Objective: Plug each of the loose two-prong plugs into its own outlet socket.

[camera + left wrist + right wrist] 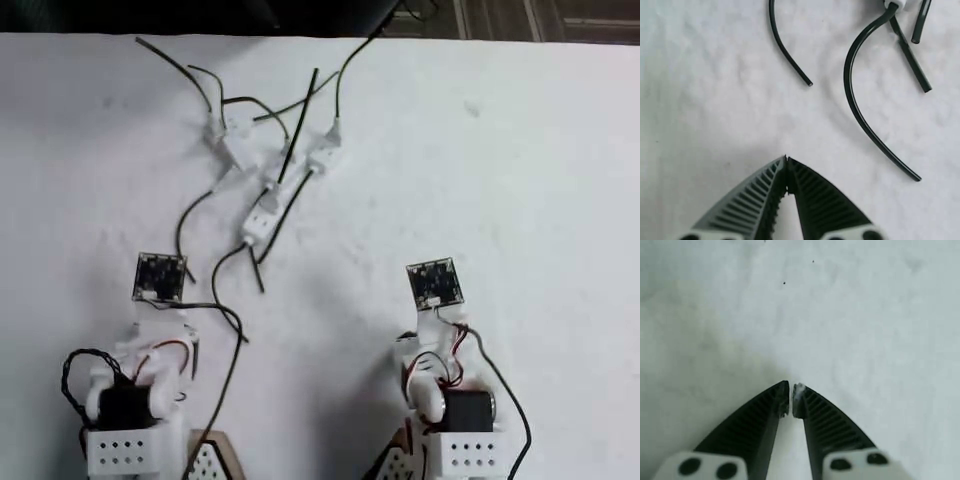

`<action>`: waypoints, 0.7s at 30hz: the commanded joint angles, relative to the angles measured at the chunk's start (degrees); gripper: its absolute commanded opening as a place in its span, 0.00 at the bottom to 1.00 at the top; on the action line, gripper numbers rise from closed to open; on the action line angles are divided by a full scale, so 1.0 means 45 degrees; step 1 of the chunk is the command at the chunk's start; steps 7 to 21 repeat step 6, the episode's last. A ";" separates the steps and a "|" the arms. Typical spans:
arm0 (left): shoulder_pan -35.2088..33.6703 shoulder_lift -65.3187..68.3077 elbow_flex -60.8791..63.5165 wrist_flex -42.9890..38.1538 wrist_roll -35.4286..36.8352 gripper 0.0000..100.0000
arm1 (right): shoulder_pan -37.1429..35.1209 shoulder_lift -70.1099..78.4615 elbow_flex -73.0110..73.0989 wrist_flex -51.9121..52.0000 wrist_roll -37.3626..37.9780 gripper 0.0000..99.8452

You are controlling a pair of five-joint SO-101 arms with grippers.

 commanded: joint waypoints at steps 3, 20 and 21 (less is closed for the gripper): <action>0.0010 -0.0107 -0.0039 0.0039 0.0059 0.02 | -0.0029 -0.0127 0.0137 0.0049 -0.0039 0.02; 0.0010 -0.0107 -0.0039 0.0039 0.0059 0.02 | -0.0029 -0.0127 0.0137 0.0049 -0.0039 0.02; 0.0010 -0.0107 -0.0039 0.0039 0.0059 0.02 | -0.0029 -0.0127 0.0137 0.0049 -0.0039 0.02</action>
